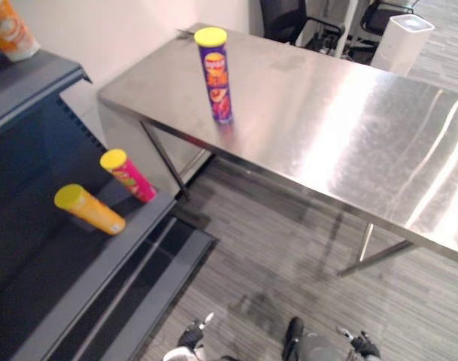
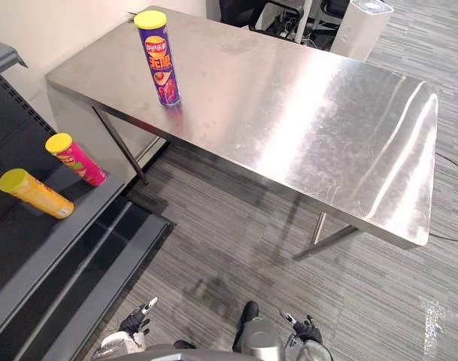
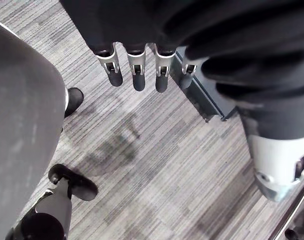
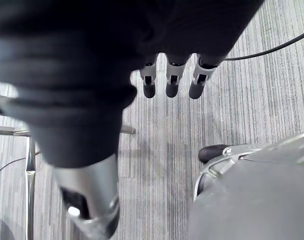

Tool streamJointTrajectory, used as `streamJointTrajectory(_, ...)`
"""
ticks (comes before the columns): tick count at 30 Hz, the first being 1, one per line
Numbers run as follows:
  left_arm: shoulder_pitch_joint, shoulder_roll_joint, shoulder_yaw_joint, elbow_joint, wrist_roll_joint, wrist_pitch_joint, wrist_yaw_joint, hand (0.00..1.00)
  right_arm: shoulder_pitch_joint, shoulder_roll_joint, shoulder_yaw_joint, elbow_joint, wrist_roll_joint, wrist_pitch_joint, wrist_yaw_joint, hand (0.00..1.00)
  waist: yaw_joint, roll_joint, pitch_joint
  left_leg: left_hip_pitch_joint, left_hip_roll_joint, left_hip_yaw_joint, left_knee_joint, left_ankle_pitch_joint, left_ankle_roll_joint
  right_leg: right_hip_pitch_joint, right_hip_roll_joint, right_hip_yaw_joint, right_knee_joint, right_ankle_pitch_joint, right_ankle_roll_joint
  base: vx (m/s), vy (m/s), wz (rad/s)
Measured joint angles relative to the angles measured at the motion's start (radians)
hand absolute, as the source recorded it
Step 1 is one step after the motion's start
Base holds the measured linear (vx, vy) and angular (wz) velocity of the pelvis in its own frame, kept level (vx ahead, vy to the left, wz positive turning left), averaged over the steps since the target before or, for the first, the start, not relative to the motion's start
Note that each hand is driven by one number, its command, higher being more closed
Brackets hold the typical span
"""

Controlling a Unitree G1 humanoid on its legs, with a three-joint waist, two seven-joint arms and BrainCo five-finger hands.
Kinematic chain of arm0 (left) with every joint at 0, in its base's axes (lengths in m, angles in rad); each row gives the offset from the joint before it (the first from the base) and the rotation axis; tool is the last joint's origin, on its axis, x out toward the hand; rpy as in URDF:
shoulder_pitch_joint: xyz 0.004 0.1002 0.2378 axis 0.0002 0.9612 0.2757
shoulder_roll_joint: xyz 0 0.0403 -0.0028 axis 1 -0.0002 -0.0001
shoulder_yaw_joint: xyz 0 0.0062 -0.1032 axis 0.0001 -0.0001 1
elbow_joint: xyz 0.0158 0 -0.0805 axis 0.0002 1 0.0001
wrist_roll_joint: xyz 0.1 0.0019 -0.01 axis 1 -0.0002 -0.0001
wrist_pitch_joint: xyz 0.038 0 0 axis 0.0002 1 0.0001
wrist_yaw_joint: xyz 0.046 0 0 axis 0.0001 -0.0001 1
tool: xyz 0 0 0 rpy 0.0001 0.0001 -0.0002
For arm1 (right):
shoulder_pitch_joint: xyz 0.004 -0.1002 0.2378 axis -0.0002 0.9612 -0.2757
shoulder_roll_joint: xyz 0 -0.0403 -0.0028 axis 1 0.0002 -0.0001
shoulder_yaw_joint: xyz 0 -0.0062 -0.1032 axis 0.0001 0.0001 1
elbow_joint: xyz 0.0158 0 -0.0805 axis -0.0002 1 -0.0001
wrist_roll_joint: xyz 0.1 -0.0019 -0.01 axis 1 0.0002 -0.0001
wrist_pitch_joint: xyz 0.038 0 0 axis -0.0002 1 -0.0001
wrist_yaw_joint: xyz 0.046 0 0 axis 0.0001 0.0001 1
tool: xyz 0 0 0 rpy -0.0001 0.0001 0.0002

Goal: Put the gum and the chips on the shelf.

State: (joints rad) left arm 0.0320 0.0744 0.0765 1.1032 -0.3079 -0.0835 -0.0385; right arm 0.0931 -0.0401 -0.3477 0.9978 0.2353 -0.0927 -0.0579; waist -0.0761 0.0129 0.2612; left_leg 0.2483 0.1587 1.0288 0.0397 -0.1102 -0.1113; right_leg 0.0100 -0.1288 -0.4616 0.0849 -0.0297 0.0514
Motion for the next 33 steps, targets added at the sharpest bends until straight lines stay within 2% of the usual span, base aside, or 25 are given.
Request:
streamJointTrajectory(3, 0.002, -0.002, 0.010, 0.000, -0.003, 0.000, 0.004, 0.00, 0.000, 0.000, -0.001, -0.001, 0.000, -0.001, -0.001, 0.00, 0.001, -0.002, -0.001, -0.004, 0.002, -0.001, 0.024, 0.000, 0.000, -0.019, -0.016, 0.002, 0.040, -0.018, -0.007, -0.05, 0.035, -0.06)
streamJointTrajectory(8, 0.003, -0.002, 0.016, 0.001, -0.003, 0.001, 0.005, 0.00, 0.001, 0.002, -0.002, -0.004, 0.000, -0.005, -0.002, 0.00, -0.005, -0.004, -0.001, -0.010, 0.018, -0.006, 0.075, -0.017, 0.005, -0.080, -0.055, 0.011, 0.181, -0.105, -0.013, -0.07, -0.019, 0.00)
streamJointTrajectory(10, -0.008, -0.004, 0.044, 0.005, -0.003, 0.006, 0.006, 0.00, 0.000, 0.000, 0.000, -0.003, 0.001, -0.008, -0.002, 0.00, -0.010, -0.006, -0.003, -0.040, 0.069, -0.010, 0.162, -0.077, 0.000, -0.123, -0.054, 0.016, 0.253, -0.156, -0.019, -0.05, -0.078, -0.03)
streamJointTrajectory(11, -0.010, -0.002, 0.050, 0.008, -0.004, 0.007, 0.006, 0.00, 0.000, 0.002, 0.000, -0.002, 0.001, -0.009, -0.002, 0.00, -0.007, -0.011, -0.001, -0.045, 0.085, -0.007, 0.197, -0.085, -0.001, -0.129, -0.053, 0.023, 0.267, -0.168, -0.022, -0.02, -0.089, -0.19)
streamJointTrajectory(13, -0.007, -0.001, 0.082, 0.008, -0.009, 0.007, 0.009, 0.00, 0.005, 0.002, 0.003, 0.007, 0.002, -0.009, -0.002, 0.00, -0.004, -0.017, -0.002, -0.061, 0.176, -0.002, 0.381, -0.094, 0.011, -0.121, -0.030, 0.048, 0.276, -0.188, -0.037, 0.01, -0.127, -0.44)
streamJointTrajectory(14, 0.002, -0.002, 0.089, 0.006, -0.050, 0.007, 0.011, 0.00, 0.009, -0.002, 0.004, 0.012, 0.003, -0.011, -0.001, 0.00, -0.004, -0.013, -0.001, -0.075, 0.238, -0.050, 0.502, -0.084, 0.040, -0.104, -0.008, 0.078, 0.276, -0.196, -0.052, 0.03, -0.138, -0.59)
streamJointTrajectory(15, 0.007, -0.001, 0.090, 0.001, -0.073, 0.003, 0.013, 0.00, 0.011, -0.003, 0.004, 0.016, 0.004, -0.012, -0.001, 0.00, -0.004, -0.011, -0.002, -0.090, 0.260, -0.100, 0.559, -0.070, 0.063, -0.094, 0.005, 0.092, 0.272, -0.202, -0.061, 0.03, -0.112, -0.63)
streamJointTrajectory(16, 0.013, 0.000, 0.100, -0.006, -0.094, -0.004, 0.013, 0.00, 0.013, -0.004, 0.005, 0.028, 0.005, -0.016, -0.001, 0.00, -0.004, -0.015, 0.000, -0.143, 0.280, -0.214, 0.635, -0.050, 0.099, -0.072, 0.021, 0.115, 0.259, -0.205, -0.066, 0.09, -0.090, -0.64)
streamJointTrajectory(17, 0.006, -0.002, 0.115, -0.020, -0.126, -0.002, 0.009, 0.00, 0.014, -0.015, 0.003, 0.042, 0.005, -0.018, -0.003, 0.00, -0.002, -0.014, -0.002, -0.199, 0.240, -0.390, 0.658, -0.090, 0.053, -0.060, 0.027, 0.147, 0.245, -0.200, -0.074, 0.10, -0.064, -0.72)
streamJointTrajectory(18, 0.009, -0.010, 0.118, -0.030, -0.143, -0.001, 0.008, 0.00, 0.017, -0.023, 0.001, 0.047, 0.005, -0.019, -0.004, 0.00, -0.002, -0.015, -0.002, -0.227, 0.194, -0.482, 0.635, -0.119, 0.031, -0.055, 0.026, 0.174, 0.240, -0.199, -0.075, 0.13, -0.026, -0.85)
streamJointTrajectory(20, 0.010, -0.024, 0.116, -0.034, -0.161, -0.002, 0.014, 0.00, 0.024, -0.042, -0.003, 0.065, 0.004, -0.020, -0.015, 0.00, -0.001, -0.012, -0.003, -0.273, 0.122, -0.580, 0.524, -0.129, 0.024, -0.035, 0.026, 0.235, 0.228, -0.198, -0.076, 0.12, 0.040, -0.90)
streamJointTrajectory(22, 0.011, -0.025, 0.117, -0.041, -0.161, -0.003, 0.016, 0.00, 0.027, -0.042, -0.023, 0.067, 0.003, -0.020, -0.024, 0.00, 0.000, -0.011, -0.003, -0.302, 0.103, -0.624, 0.426, -0.123, 0.017, -0.033, 0.026, 0.263, 0.225, -0.204, -0.066, 0.14, 0.097, -0.68)
streamJointTrajectory(23, 0.010, -0.025, 0.118, -0.042, -0.160, -0.005, 0.026, 0.00, 0.030, -0.042, -0.040, 0.070, 0.003, -0.020, -0.027, 0.00, 0.000, -0.012, -0.003, -0.318, 0.081, -0.683, 0.305, -0.097, 0.008, -0.031, 0.025, 0.296, 0.225, -0.209, -0.054, 0.17, 0.133, -0.65)
streamJointTrajectory(26, 0.009, -0.030, 0.121, -0.035, -0.157, -0.017, 0.051, 0.00, 0.035, -0.042, -0.039, 0.070, 0.002, -0.020, -0.028, 0.00, 0.001, -0.011, -0.004, -0.313, 0.051, -0.762, 0.165, -0.043, -0.004, -0.013, 0.022, 0.343, 0.226, -0.218, -0.020, 0.21, 0.199, -0.57)
streamJointTrajectory(27, 0.007, -0.032, 0.122, -0.028, -0.151, -0.017, 0.065, 0.00, 0.037, -0.040, -0.039, 0.070, 0.002, -0.020, -0.028, 0.00, 0.001, -0.007, -0.006, -0.303, 0.041, -0.784, 0.137, 0.017, -0.019, -0.007, 0.022, 0.367, 0.231, -0.224, 0.008, 0.32, 0.357, -0.71)
streamJointTrajectory(28, 0.007, -0.026, 0.126, -0.025, -0.148, -0.017, 0.074, 0.00, 0.031, -0.035, -0.039, 0.070, 0.003, -0.020, -0.028, 0.00, 0.006, -0.012, -0.011, -0.278, 0.023, -0.782, 0.124, 0.074, -0.007, 0.001, 0.008, 0.395, 0.231, -0.227, 0.031, 0.32, 0.364, -0.60)
streamJointTrajectory(29, 0.007, -0.019, 0.126, -0.022, -0.147, -0.017, 0.079, 0.00, 0.030, -0.024, -0.037, 0.068, 0.002, -0.021, -0.029, 0.00, 0.003, -0.025, -0.019, -0.269, 0.006, -0.769, 0.117, 0.074, -0.004, 0.007, -0.009, 0.403, 0.220, -0.223, 0.042, 0.32, 0.360, -0.38)
streamJointTrajectory(31, -0.012, 0.002, 0.111, 0.002, -0.108, -0.016, 0.084, 0.00, 0.034, 0.014, -0.040, 0.070, 0.002, -0.021, -0.028, 0.00, 0.000, -0.060, -0.043, -0.265, -0.051, -0.750, 0.103, 0.057, 0.026, 0.039, -0.063, 0.404, 0.136, -0.191, 0.090, 0.26, 0.282, -0.05)
streamJointTrajectory(33, -0.014, 0.007, 0.089, 0.007, -0.070, -0.016, 0.086, 0.00, 0.026, 0.022, -0.039, 0.070, 0.001, -0.021, -0.027, 0.00, 0.002, -0.067, -0.052, -0.261, -0.085, -0.729, 0.102, 0.044, 0.047, 0.056, -0.093, 0.407, 0.093, -0.163, 0.113, 0.20, 0.239, -0.10)
